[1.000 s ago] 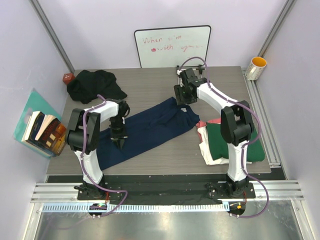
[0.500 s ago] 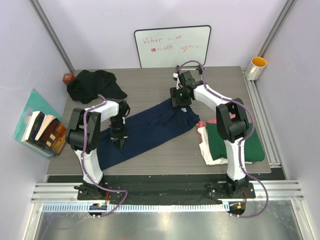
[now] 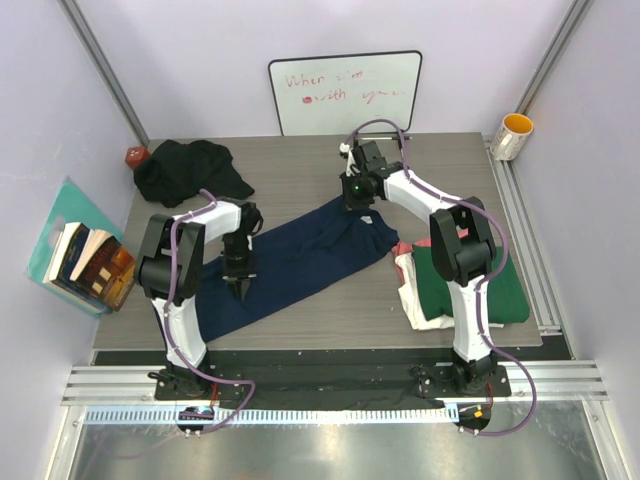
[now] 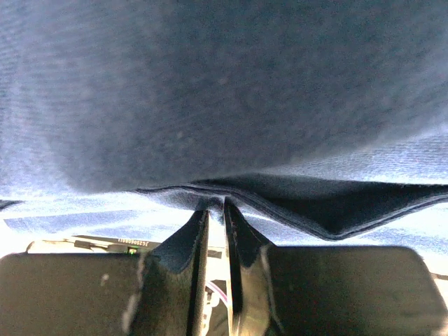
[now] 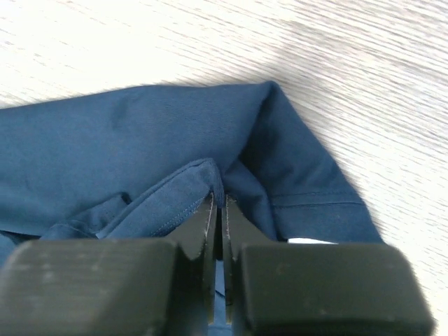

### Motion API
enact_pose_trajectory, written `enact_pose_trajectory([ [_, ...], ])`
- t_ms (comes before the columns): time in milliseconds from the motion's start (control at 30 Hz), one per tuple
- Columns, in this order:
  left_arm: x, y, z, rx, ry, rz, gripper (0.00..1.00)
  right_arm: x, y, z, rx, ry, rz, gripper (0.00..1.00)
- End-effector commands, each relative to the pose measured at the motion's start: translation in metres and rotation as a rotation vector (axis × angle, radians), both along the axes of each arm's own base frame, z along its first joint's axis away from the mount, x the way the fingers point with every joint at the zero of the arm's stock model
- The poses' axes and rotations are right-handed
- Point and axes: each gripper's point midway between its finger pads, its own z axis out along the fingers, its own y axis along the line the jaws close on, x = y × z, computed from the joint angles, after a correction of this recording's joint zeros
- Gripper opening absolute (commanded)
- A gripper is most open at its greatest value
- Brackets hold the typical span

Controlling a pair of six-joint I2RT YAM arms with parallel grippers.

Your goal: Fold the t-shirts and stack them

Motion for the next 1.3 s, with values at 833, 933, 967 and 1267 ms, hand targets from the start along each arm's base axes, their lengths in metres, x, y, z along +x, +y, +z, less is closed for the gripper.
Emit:
enact_pose_trajectory([
  [833, 0.005, -0.006, -0.020, 0.011, -0.023, -0.011, 0.14, 0.034, 0.025, 0.022, -0.033, -0.117, -0.083, 0.02],
  [933, 0.005, -0.006, -0.019, 0.009, -0.028, -0.008, 0.14, 0.041, 0.001, 0.020, -0.127, -0.148, -0.176, 0.01],
  [967, 0.004, -0.006, -0.019, 0.011, -0.027, -0.008, 0.14, 0.044, -0.004, 0.021, -0.145, -0.161, -0.204, 0.02],
  [1267, 0.004, -0.005, -0.016, 0.009, -0.029, -0.013, 0.14, 0.052, 0.004, 0.021, -0.098, -0.137, -0.221, 0.42],
])
